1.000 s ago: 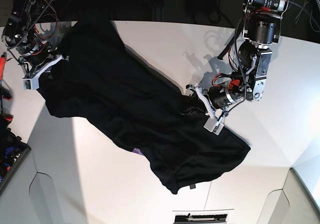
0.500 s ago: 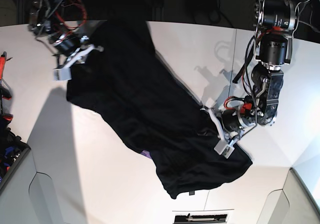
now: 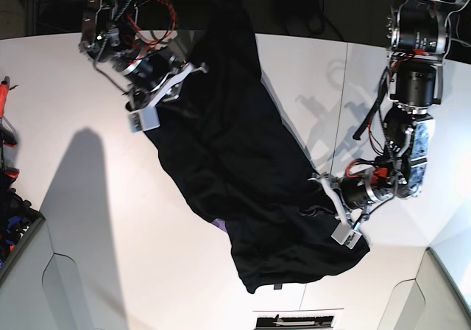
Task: Layout the t-shirt on the table in an organized manner, then fold the t-shirt properly
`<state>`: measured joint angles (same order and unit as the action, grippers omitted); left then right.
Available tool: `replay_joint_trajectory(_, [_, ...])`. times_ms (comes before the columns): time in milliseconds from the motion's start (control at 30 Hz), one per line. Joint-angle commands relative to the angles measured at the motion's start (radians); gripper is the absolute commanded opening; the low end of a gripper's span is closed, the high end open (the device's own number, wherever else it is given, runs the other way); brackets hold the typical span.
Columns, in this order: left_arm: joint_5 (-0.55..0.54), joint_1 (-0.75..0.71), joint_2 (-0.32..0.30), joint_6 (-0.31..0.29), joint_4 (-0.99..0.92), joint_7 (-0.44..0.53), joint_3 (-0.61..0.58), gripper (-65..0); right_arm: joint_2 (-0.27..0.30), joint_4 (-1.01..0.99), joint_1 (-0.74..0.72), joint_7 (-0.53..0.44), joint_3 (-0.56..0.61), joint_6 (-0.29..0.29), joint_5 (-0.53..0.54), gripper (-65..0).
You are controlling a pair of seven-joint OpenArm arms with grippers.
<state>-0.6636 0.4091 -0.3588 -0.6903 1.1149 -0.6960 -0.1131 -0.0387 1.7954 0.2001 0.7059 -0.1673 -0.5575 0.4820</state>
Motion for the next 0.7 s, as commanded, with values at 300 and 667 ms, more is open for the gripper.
replay_joint_trajectory(300, [-0.123, -0.194, -0.055, -0.008, 0.353, 0.003, 0.003, -63.7, 0.025, 0.082, -0.146, -0.108, -0.042, 0.034, -0.112, -65.0])
replay_joint_trajectory(667, [-0.136, -0.418, 0.033, -0.008, 0.362, 0.002, 0.003, -63.7, 0.025, -0.421, -0.565, -0.166, -0.042, 0.045, -0.239, -65.0])
